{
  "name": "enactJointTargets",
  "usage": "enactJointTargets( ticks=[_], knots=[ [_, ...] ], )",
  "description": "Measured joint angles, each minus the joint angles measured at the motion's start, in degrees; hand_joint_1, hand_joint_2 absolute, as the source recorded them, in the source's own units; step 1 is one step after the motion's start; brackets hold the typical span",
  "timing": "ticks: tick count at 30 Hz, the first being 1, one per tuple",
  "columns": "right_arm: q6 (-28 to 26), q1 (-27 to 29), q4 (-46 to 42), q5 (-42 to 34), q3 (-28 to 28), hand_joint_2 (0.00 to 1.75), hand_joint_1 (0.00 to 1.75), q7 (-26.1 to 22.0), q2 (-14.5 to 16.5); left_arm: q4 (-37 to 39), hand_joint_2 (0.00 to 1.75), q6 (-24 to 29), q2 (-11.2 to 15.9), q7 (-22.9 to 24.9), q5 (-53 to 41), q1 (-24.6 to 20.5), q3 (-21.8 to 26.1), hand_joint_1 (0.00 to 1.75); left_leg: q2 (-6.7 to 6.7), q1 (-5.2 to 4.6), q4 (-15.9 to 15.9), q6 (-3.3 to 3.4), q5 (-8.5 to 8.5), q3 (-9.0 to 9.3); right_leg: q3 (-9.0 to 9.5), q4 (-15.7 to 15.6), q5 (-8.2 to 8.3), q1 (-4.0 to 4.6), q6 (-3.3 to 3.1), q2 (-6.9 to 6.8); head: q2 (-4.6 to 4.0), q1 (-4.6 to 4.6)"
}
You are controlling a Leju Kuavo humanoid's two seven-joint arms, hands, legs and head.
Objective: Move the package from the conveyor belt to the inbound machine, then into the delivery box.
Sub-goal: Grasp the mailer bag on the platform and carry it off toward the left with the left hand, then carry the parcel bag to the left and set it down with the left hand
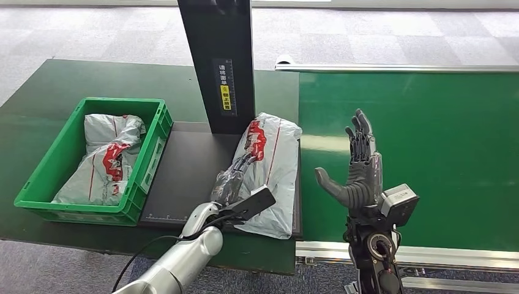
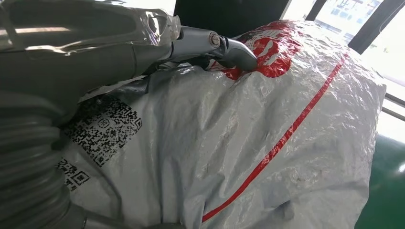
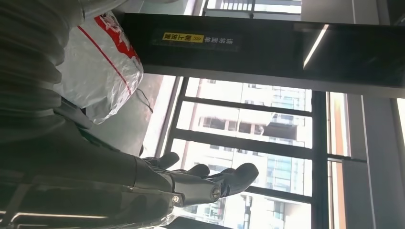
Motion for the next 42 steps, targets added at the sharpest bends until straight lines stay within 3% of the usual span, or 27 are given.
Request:
enactJointTargets(
  ticks=[2, 3, 6, 7, 11, 15, 17, 20, 28, 32, 36, 39, 42],
  knots=[
    [-0.2, 0.0, 0.0, -0.1, -0.1, 1.75, 0.0, 0.0, 0.0, 0.6, 1.75, 0.3, -0.1, 1.0, -1.3, -0.4, -0.3, 0.0, -0.01, 0.0, 0.0, 0.01, 0.01, 0.01, 0.01, 0.0, 0.0, 0.0, 0.0, 0.0, 0.0, -0.01],
    [-0.3, 0.1, -0.1, -0.3, -0.2, 1.75, 0.0, -0.1, 0.0, 0.9, 1.75, 0.7, -0.1, 2.1, -2.8, -0.6, -0.6, 0.11, -0.01, 0.0, 0.0, 0.01, 0.01, 0.02, 0.02, 0.0, 0.0, 0.0, 0.0, 0.0, 0.0, -0.01],
    [-0.7, 0.4, -0.5, -0.5, -0.3, 1.75, 0.0, -0.3, -0.1, 2.2, 1.75, 3.0, -0.4, 6.7, -10.3, -1.2, -2.9, 1.41, -0.03, 0.0, 0.0, 0.02, 0.01, 0.06, 0.08, 0.0, 0.0, 0.0, 0.0, 0.0, 0.0, 0.0],
    [-0.9, 0.6, -0.6, -0.5, -0.4, 1.75, 0.0, -0.3, -0.2, 2.7, 1.75, 3.6, -0.5, 7.7, -12.3, -1.4, -3.8, 1.74, -0.03, 0.0, 0.0, 0.02, 0.01, 0.08, 0.11, 0.0, 0.0, 0.0, 0.0, 0.0, 0.0, -0.01],
    [-1.8, 1.5, -1.3, -0.5, -0.9, 1.75, 0.0, -0.6, -0.2, 3.7, 1.75, 3.5, -0.6, 5.9, -12.3, -1.5, -5.2, 1.75, -0.03, 0.0, 0.0, 0.03, 0.01, 0.12, 0.16, 0.0, 0.0, 0.0, 0.0, 0.0, 0.0, 0.0],
    [-3.0, 2.3, -1.8, -0.5, -1.4, 1.75, 0.0, -0.9, -0.5, 2.9, 1.75, 1.5, -0.2, -2.9, -5.8, -1.1, -4.0, 1.75, -0.03, 0.0, 0.0, 0.04, 0.04, 0.13, 0.17, 0.0, 0.02, 0.0, 0.01, 0.0, 0.0, -0.01],
    [-3.6, 2.7, -2.1, -0.5, -1.8, 1.75, 0.0, -1.2, -0.8, 0.3, 1.75, 0.4, 0.4, -6.3, -3.1, 0.1, -2.8, 1.75, -0.02, 0.0, 0.0, 0.04, 0.04, 0.13, 0.15, 0.0, 0.02, 0.0, 0.02, 0.0, 0.0, -0.01],
    [-4.3, 3.8, -2.9, -0.6, -2.8, 1.75, 0.0, -1.6, -1.0, -8.0, 1.75, -0.9, 2.5, -7.6, -1.1, 3.4, -1.2, 1.75, 0.04, 0.0, 0.0, 0.04, 0.03, 0.08, 0.08, 0.0, 0.02, 0.01, 0.01, 0.02, 0.0, -0.02],
    [-4.0, 7.4, -7.5, 1.0, -7.5, 1.75, 0.0, -1.7, -1.1, -39.7, 1.75, 1.9, 12.1, -4.8, -8.2, 13.7, 5.6, 1.75, 0.07, 0.05, -0.1, 0.03, 0.02, -0.08, -0.07, 0.0, -0.02, 0.08, -0.01, 0.02, 0.0, -0.01],
    [-3.9, 8.7, -8.9, 1.5, -9.7, 1.75, 0.0, -2.0, -1.1, -53.8, 1.75, 8.8, 16.7, -2.6, -13.8, 17.9, 10.0, 1.75, 0.08, 0.05, -0.1, 0.02, 0.02, -0.09, -0.06, 0.0, -0.03, 0.08, -0.01, 0.02, 0.0, 0.0],
    [-4.3, 10.9, -10.1, 2.0, -11.4, 1.75, 0.0, -3.1, -0.9, -66.7, 1.75, 15.4, 20.5, 0.0, -18.9, 22.4, 17.6, 1.75, 0.07, 0.05, -0.1, 0.02, 0.02, -0.08, -0.05, 0.0, -0.06, 0.08, -0.01, 0.01, 0.0, 0.01],
    [-4.7, 13.2, -11.9, 2.8, -12.0, 1.75, 0.0, -3.8, -0.3, -71.6, 1.75, 13.6, 22.3, 2.6, -21.4, 23.7, 24.9, 1.75, 0.07, 0.05, -0.1, 0.01, 0.01, -0.07, -0.11, 0.0, -0.07, 0.08, -0.02, 0.0, 0.0, -0.01],
    [-4.9, 14.1, -13.4, 3.5, -12.2, 1.75, 0.0, -3.6, 0.3, -69.8, 1.75, 6.5, 23.9, 7.4, -26.0, 20.9, 29.8, 1.75, 0.01, 0.06, -0.1, -0.03, 0.08, -0.05, -0.09, 0.0, -0.06, 0.09, -0.03, -0.02, 0.0, 0.01]
  ],
)
